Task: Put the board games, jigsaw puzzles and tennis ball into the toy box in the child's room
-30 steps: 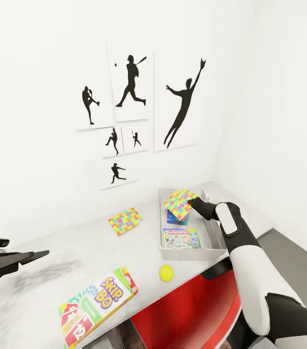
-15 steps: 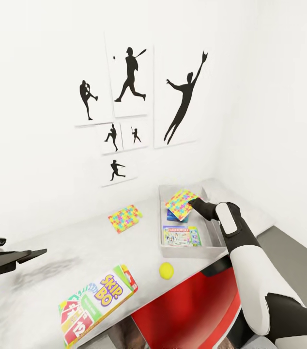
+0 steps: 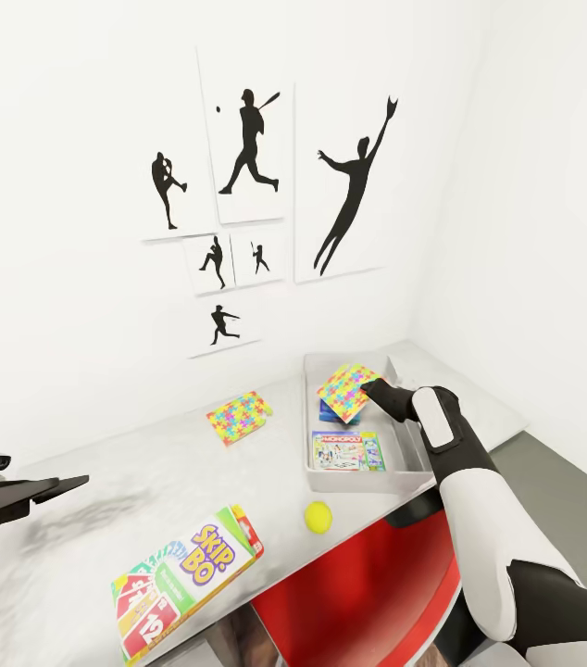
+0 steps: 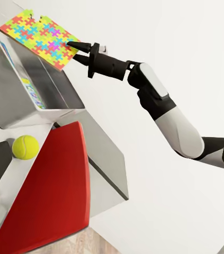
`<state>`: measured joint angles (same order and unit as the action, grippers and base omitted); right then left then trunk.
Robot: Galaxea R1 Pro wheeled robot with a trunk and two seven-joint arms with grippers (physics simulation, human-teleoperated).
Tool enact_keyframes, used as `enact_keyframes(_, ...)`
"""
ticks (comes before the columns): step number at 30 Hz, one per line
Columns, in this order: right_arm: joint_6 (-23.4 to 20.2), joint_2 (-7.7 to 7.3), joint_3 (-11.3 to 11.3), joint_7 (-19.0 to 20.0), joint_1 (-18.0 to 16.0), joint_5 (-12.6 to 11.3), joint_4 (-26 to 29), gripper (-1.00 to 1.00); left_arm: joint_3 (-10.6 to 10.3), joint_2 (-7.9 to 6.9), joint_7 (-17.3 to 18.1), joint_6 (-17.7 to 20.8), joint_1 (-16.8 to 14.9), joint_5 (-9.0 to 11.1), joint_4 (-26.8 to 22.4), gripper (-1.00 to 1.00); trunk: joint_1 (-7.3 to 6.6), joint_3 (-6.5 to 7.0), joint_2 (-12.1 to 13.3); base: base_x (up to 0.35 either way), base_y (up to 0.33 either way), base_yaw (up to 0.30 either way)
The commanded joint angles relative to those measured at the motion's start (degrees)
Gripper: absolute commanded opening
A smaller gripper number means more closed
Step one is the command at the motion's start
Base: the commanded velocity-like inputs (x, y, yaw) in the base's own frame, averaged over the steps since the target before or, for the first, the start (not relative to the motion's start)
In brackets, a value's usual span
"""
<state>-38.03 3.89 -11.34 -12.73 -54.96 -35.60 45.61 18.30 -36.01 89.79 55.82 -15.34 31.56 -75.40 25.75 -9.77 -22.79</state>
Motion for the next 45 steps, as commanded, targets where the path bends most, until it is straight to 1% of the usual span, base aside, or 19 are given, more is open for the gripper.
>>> enact_keyframes(1, -0.2, 0.06, -0.18, -0.52, -0.06, -0.61, 0.09, -1.0, -0.02, -0.02, 0.21, 0.61, -0.04, -0.01, -0.01, 1.0, 0.04, -0.13, -0.13, 0.0, 0.0, 0.0)
enact_keyframes(11, -0.2, 0.07, -0.18, -0.49, -0.06, -0.7, 0.09, -1.0, -0.01, -0.04, 0.21, 0.61, -0.04, -0.01, -0.01, 1.0, 0.04, -0.13, -0.13, 0.0, 0.0, 0.0)
enact_keyframes(12, -0.2, 0.07, -0.18, -0.48, -0.06, -0.7, 0.09, 1.0, -0.01, -0.05, 0.21, 0.61, -0.04, -0.01, -0.01, 1.0, 0.04, -0.13, -0.13, 0.0, 0.0, 0.0)
enact_keyframes(37, -0.34, -0.02, -0.18, -0.29, -0.06, -0.69, 0.15, 1.0, -0.01, -0.02, 0.21, 0.61, -0.04, -0.1, -0.01, 1.0, 0.04, -0.12, -0.13, 0.0, 0.0, 0.0)
enact_keyframes(45, -0.58, -0.08, -0.18, 0.03, -0.06, -0.7, 0.45, 1.0, -0.01, -0.02, 0.21, 0.61, -0.04, -0.1, -0.01, 1.0, 0.04, 0.23, -0.13, 0.0, 0.0, -0.073)
